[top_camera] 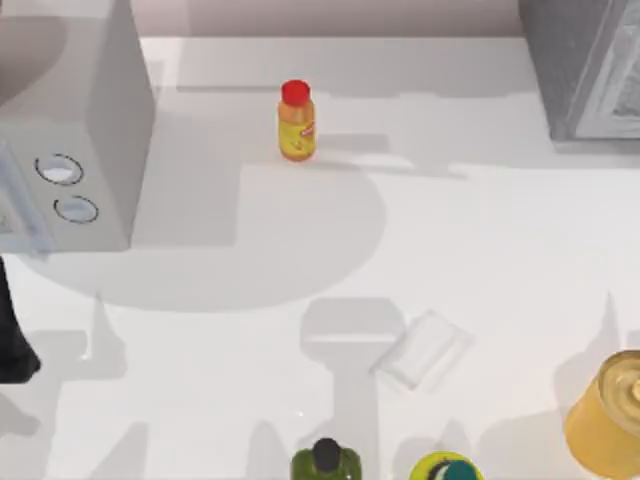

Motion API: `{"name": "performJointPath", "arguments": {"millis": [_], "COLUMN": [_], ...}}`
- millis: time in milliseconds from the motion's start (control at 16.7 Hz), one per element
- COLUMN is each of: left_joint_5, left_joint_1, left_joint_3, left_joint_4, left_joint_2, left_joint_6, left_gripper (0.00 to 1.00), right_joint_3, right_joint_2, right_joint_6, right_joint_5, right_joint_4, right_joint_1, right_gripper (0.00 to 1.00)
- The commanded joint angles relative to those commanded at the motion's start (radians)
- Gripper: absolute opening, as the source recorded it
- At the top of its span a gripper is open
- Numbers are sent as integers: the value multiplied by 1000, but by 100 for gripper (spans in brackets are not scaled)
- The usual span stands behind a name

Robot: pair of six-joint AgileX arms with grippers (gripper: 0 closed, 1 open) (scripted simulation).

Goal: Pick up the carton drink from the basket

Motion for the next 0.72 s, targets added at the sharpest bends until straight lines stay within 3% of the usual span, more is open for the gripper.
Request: {"name": "performJointPath", "arguments": {"millis": [300, 720], "left_joint_5": [20, 135], "left_joint_1": [14, 122], "left_joint_3": [28, 274], "left_joint_4": [10, 138], "left_joint_2": [64, 456], "left_joint_6": [7, 14], "left_gripper": [100, 100], "right_joint_3": [0, 0], "right_joint_2": [0, 0], "right_joint_6": [0, 0], "right_joint_5": [0, 0], "right_joint_4": [0, 0], "right_joint_1": [0, 0], "right_gripper": [100, 100]}}
